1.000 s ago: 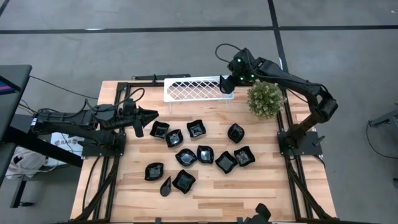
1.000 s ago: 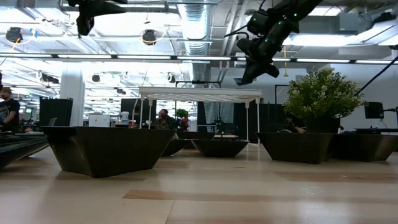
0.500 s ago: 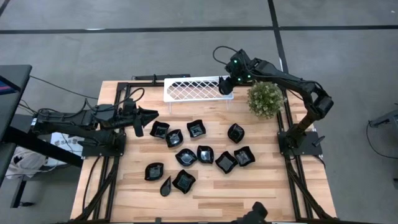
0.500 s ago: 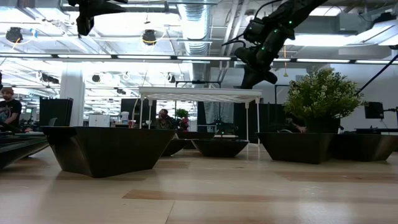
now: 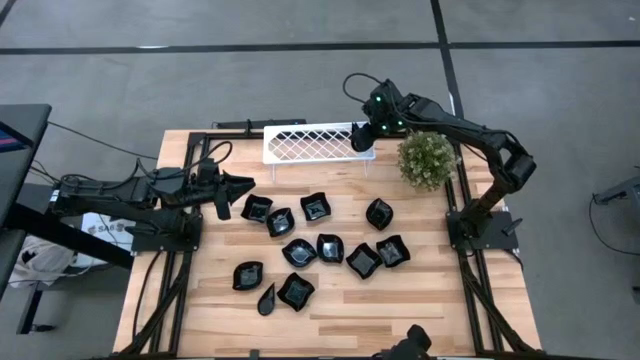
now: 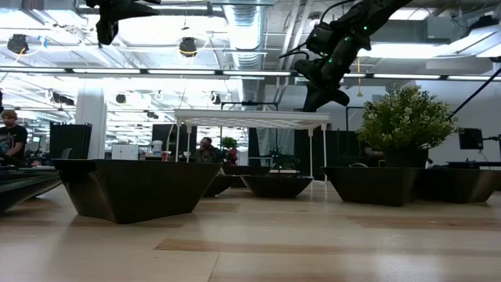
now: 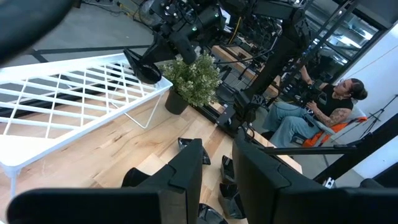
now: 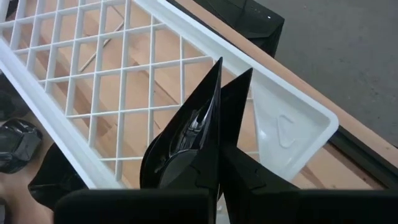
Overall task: Pick & Place Mini shaped plates
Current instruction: Stack the black drop shaped plate on top of the black drop shaped plate on the shelf
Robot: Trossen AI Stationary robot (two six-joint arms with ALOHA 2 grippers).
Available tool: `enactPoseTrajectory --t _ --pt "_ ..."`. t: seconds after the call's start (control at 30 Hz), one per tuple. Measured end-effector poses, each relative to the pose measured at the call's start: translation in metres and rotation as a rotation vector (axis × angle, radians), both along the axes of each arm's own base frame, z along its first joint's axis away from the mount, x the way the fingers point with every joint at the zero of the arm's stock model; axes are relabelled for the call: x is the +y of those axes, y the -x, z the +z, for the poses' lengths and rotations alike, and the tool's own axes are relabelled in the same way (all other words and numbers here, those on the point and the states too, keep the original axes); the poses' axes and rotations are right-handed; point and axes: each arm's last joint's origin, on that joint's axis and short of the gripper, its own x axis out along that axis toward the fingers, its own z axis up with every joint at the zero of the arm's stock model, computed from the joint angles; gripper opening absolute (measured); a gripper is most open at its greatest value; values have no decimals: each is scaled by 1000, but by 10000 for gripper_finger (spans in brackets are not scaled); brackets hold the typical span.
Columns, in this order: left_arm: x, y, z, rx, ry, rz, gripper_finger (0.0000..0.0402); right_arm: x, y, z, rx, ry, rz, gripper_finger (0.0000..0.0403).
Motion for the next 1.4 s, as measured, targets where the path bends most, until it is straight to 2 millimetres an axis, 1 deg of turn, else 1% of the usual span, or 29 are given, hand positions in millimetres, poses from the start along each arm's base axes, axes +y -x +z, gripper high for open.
enactPoseTrajectory --t 0.43,0.7,0.9,1.1,1.4 --pt "0 0 0 0 0 0 90 0 0 0 -2 -4 -7 1" --pt "0 0 0 0 -1 0 90 5 6 12 -32 20 -14 1" --pt "0 0 0 0 -1 0 90 6 6 13 -41 0 -38 1" --pt "0 0 0 0 -1 0 90 7 2 11 -37 -11 -89 14" --pt "0 0 0 0 -1 0 90 10 0 11 -34 -12 -91 53"
